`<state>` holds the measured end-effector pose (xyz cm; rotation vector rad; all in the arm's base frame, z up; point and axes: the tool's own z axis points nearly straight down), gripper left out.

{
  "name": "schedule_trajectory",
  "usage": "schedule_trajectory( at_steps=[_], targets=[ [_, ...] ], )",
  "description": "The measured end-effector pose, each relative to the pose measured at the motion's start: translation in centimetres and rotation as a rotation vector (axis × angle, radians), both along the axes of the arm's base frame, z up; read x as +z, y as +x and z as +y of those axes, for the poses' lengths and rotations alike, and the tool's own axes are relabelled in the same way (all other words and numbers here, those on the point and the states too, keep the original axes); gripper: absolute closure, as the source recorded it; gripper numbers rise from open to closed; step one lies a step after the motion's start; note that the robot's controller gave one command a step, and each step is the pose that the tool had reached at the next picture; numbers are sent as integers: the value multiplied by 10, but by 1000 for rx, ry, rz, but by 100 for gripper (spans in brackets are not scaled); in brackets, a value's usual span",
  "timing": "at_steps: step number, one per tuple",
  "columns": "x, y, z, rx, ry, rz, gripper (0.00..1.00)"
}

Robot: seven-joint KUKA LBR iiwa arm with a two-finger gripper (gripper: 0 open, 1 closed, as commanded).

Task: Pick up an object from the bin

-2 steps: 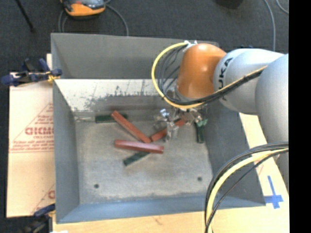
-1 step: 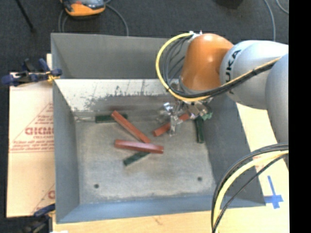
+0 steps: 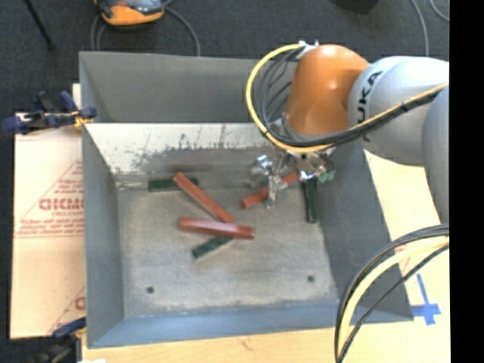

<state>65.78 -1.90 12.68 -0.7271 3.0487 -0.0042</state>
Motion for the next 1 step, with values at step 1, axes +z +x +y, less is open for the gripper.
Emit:
schedule_trajectory(
  at_steps=[1],
  targets=[
    [-10,2,-1,-2,0,3,100]
  ],
)
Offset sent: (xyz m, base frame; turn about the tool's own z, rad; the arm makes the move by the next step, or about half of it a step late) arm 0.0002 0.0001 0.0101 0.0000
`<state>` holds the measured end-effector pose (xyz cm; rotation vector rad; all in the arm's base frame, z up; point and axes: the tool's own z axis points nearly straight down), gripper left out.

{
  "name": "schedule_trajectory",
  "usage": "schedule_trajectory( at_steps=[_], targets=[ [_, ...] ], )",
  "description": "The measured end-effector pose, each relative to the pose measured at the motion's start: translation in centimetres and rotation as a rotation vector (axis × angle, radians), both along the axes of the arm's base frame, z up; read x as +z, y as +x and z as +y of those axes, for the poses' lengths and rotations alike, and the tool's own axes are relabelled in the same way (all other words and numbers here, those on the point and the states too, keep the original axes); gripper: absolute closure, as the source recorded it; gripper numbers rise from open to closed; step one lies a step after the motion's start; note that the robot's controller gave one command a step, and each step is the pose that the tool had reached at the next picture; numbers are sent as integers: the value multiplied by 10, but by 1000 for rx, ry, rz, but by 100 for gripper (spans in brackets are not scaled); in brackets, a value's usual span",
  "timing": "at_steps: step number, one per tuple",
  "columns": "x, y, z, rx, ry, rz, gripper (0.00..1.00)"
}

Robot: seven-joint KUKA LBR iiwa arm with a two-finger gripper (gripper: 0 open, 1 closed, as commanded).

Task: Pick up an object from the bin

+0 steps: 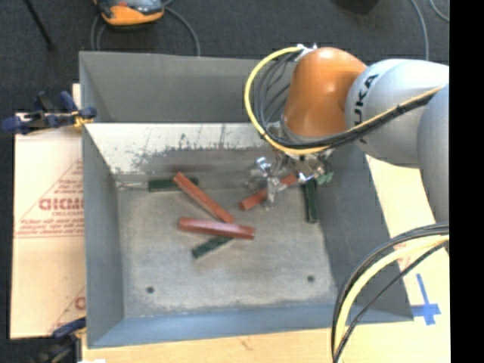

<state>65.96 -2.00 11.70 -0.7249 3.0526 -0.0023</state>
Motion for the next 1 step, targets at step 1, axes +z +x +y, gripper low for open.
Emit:
schedule_trajectory(
  at_steps=[1],
  targets=[
    [21,0,0,0,0,-4,100]
  ],
)
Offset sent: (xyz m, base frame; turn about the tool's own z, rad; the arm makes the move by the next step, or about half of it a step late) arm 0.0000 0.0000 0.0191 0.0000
